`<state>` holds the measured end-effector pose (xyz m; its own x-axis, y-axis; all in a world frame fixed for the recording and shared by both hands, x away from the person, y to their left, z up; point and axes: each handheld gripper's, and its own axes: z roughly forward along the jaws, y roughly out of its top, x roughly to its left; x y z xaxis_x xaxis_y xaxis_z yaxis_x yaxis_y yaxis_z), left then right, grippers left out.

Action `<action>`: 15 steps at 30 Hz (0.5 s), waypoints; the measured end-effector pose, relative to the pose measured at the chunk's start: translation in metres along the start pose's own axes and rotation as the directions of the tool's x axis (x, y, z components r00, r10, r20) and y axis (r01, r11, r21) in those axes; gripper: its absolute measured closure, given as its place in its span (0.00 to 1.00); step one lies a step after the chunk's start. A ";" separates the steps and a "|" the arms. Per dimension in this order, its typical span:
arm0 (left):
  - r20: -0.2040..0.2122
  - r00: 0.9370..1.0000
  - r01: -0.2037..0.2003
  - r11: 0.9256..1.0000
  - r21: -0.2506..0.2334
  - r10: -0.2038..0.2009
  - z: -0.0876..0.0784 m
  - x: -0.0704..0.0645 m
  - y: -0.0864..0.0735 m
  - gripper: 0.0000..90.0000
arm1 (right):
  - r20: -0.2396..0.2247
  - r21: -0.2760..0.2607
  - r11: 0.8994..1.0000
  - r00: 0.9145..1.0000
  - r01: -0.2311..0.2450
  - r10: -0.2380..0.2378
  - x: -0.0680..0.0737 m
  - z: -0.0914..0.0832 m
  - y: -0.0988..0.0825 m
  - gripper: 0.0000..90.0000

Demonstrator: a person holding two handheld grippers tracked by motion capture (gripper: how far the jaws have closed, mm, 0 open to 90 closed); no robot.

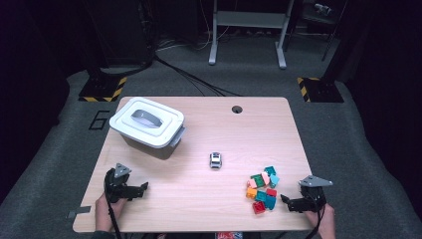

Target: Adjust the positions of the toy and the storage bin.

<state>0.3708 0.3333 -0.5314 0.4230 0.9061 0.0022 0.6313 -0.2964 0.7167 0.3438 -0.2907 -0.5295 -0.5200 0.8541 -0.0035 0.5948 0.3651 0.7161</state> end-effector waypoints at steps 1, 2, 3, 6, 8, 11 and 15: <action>0.000 1.000 0.000 1.000 0.000 0.000 0.000 0.000 0.000 0.00 | -0.002 -0.001 1.000 1.000 -0.002 0.002 0.000 0.000 0.000 0.01; 0.000 1.000 0.000 1.000 0.000 0.000 0.000 0.000 0.000 0.00 | 0.000 -0.001 1.000 1.000 0.002 -0.002 0.000 0.000 0.000 0.01; 0.000 1.000 0.000 1.000 -0.001 0.000 0.000 0.000 0.000 0.00 | 0.000 0.000 1.000 1.000 -0.001 0.001 0.000 0.000 0.000 0.01; 0.000 1.000 0.000 1.000 0.000 0.000 0.000 0.000 0.000 0.00 | 0.001 0.000 1.000 1.000 -0.001 0.001 0.000 0.000 0.000 0.01; 0.000 1.000 0.000 1.000 0.000 0.000 0.000 0.000 0.000 0.00 | 0.001 -0.001 1.000 1.000 -0.002 0.002 0.000 0.000 0.000 0.00; -0.001 1.000 0.002 1.000 0.000 -0.002 0.000 0.000 0.000 0.00 | 0.006 0.002 1.000 1.000 0.008 -0.008 0.000 0.000 0.001 0.00; -0.001 1.000 0.002 1.000 0.000 -0.002 0.000 0.000 0.000 0.00 | 0.007 0.005 1.000 1.000 -0.012 0.012 0.002 0.001 0.001 0.00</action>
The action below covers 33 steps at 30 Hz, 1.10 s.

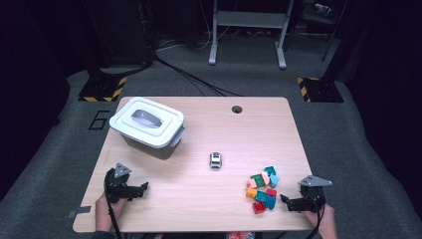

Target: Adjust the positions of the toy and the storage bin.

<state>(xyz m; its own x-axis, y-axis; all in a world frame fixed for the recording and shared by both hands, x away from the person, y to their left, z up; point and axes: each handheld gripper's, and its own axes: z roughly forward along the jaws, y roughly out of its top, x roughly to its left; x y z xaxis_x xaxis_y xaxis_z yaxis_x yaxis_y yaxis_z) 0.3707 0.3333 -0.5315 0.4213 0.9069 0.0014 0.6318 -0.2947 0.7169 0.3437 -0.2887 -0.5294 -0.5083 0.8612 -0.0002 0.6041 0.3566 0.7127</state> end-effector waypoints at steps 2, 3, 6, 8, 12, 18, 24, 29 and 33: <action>0.000 1.000 0.000 1.000 0.001 0.000 0.000 0.000 0.000 0.00 | 0.006 0.000 1.000 1.000 -0.007 0.007 0.001 0.000 0.000 0.00; 0.000 1.000 0.000 1.000 0.000 0.000 0.000 0.000 0.000 0.00 | 0.009 0.000 1.000 1.000 -0.004 0.004 0.001 0.000 0.000 0.00; 0.001 1.000 0.003 1.000 0.005 -0.003 0.000 0.000 0.001 0.00 | 0.017 0.026 1.000 1.000 -0.013 0.012 0.002 -0.001 0.001 0.00; 0.001 1.000 0.003 1.000 0.005 -0.003 0.000 0.000 0.001 0.00 | 0.013 0.050 0.999 1.000 -0.016 0.015 0.003 -0.003 0.003 0.00; 0.002 1.000 0.001 1.000 0.006 -0.001 0.000 0.000 0.001 0.00 | -0.007 0.054 0.997 0.999 -0.046 0.047 0.005 -0.006 0.008 0.00; 0.002 1.000 -0.008 1.000 0.010 0.008 0.000 0.001 0.001 0.00 | 0.013 0.018 0.999 0.999 -0.036 0.036 0.014 -0.022 0.028 0.00; 0.002 1.000 -0.008 1.000 0.010 0.008 0.000 0.001 0.001 0.00 | 0.008 -0.004 0.999 0.999 -0.041 0.041 0.024 -0.031 0.054 0.00; 0.003 1.000 -0.006 1.000 0.012 0.006 0.000 0.001 0.001 0.00 | -0.011 -0.019 0.999 1.000 -0.026 0.026 0.035 -0.030 0.077 0.00; 0.002 1.000 -0.006 1.000 0.012 0.006 0.000 0.001 0.001 0.00 | -0.034 -0.027 1.000 0.999 0.005 -0.005 0.044 -0.025 0.096 0.00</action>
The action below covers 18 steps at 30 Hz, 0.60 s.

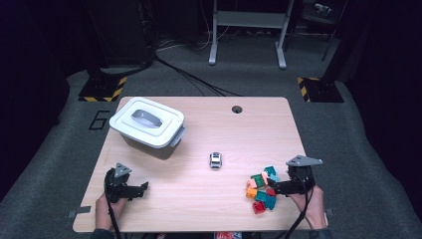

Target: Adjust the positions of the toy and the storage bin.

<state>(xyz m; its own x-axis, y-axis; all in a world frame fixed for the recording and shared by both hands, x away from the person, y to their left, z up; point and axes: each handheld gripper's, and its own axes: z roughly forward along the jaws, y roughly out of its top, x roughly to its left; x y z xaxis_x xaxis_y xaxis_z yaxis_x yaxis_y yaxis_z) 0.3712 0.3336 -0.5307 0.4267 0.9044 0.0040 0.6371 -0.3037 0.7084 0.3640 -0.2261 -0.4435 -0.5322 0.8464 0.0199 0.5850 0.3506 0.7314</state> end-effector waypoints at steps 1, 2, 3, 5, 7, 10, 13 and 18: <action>0.000 1.000 0.000 1.000 0.000 0.000 0.000 0.000 0.000 0.00 | -0.005 0.002 1.000 1.000 -0.002 0.002 0.003 0.002 0.005 0.00; -0.001 1.000 0.001 1.000 -0.003 -0.001 0.000 0.000 0.000 0.00 | -0.011 0.001 1.000 1.000 0.007 -0.007 0.005 0.004 0.009 0.00; 0.000 1.000 0.000 1.000 0.000 0.000 0.000 0.000 0.000 0.00 | -0.018 0.003 1.000 1.000 0.004 -0.004 0.008 0.006 0.013 0.00; 0.000 1.000 0.000 1.000 0.000 0.000 0.000 0.000 0.000 0.00 | -0.035 0.001 1.000 0.999 0.015 -0.015 0.012 0.011 0.022 0.00; 0.000 1.000 0.000 1.000 0.000 0.000 0.000 0.000 0.000 0.00 | -0.048 0.003 1.000 0.999 0.017 -0.016 0.017 0.017 0.030 0.01; 0.000 1.000 0.000 1.000 -0.001 0.000 0.000 0.000 0.000 0.00 | -0.064 0.010 1.000 0.998 0.023 -0.023 0.024 0.026 0.041 0.01; 0.000 1.000 0.000 1.000 -0.001 0.000 0.000 0.000 0.000 0.00 | -0.080 0.019 0.999 0.996 0.034 -0.032 0.031 0.036 0.051 0.01; 0.001 1.000 -0.004 1.000 0.001 0.004 0.000 0.000 0.000 0.00 | -0.104 0.042 0.998 0.994 0.040 -0.036 0.041 0.053 0.066 0.02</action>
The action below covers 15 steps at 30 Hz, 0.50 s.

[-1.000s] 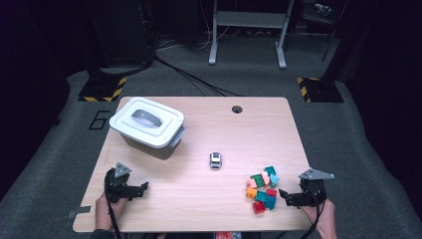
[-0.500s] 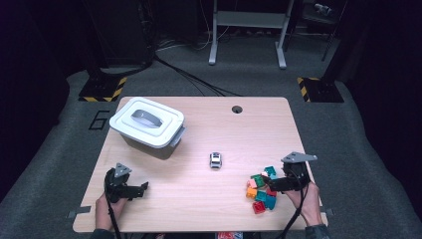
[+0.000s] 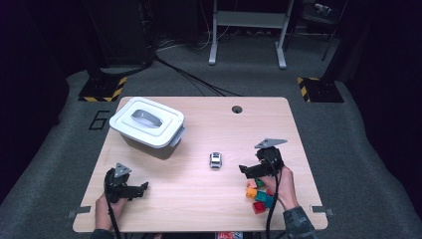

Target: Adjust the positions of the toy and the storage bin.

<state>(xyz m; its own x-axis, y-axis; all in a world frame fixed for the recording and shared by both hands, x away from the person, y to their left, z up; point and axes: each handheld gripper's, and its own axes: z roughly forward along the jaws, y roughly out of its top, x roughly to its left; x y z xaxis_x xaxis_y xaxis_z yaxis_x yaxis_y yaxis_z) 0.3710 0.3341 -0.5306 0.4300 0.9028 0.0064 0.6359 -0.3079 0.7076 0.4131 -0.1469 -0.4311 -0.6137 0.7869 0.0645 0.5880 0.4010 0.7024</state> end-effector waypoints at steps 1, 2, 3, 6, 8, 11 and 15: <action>0.000 1.000 0.000 1.000 0.000 0.000 0.000 0.000 0.000 0.00 | -0.001 -0.002 1.000 1.000 0.012 -0.012 0.001 0.004 0.003 0.02; 0.000 1.000 0.001 1.000 0.000 -0.001 0.000 0.000 0.000 0.00 | -0.006 0.003 1.000 1.000 0.009 -0.009 0.003 0.007 0.006 0.02; 0.000 1.000 0.000 1.000 0.001 0.000 0.000 0.000 0.000 0.00 | -0.011 0.012 1.000 1.000 -0.002 0.002 0.006 0.011 0.009 0.02; 0.000 1.000 -0.001 1.000 -0.001 0.001 0.000 0.000 0.000 0.00 | -0.023 0.024 1.000 1.000 0.010 -0.010 0.012 0.023 0.018 0.03; -0.001 1.000 0.000 1.000 -0.005 0.000 0.000 0.000 0.000 0.00 | -0.030 0.038 0.999 0.999 0.011 -0.010 0.016 0.031 0.023 0.03; 0.002 1.000 0.001 1.000 -0.006 -0.001 0.000 0.000 0.000 0.00 | -0.047 0.050 0.999 0.999 0.001 0.002 0.019 0.043 0.031 0.03; 0.003 1.000 -0.006 1.000 -0.001 0.006 -0.001 0.000 0.000 0.00 | -0.047 0.065 0.998 0.999 -0.015 0.018 0.026 0.056 0.038 0.03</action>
<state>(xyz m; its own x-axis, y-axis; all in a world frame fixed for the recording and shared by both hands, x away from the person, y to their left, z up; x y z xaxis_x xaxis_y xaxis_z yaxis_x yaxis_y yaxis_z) 0.3705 0.3347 -0.5306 0.4358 0.9000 0.0085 0.6329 -0.3132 0.7081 0.4485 -0.0850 -0.4425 -0.6269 0.7712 0.1106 0.6303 0.4186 0.6539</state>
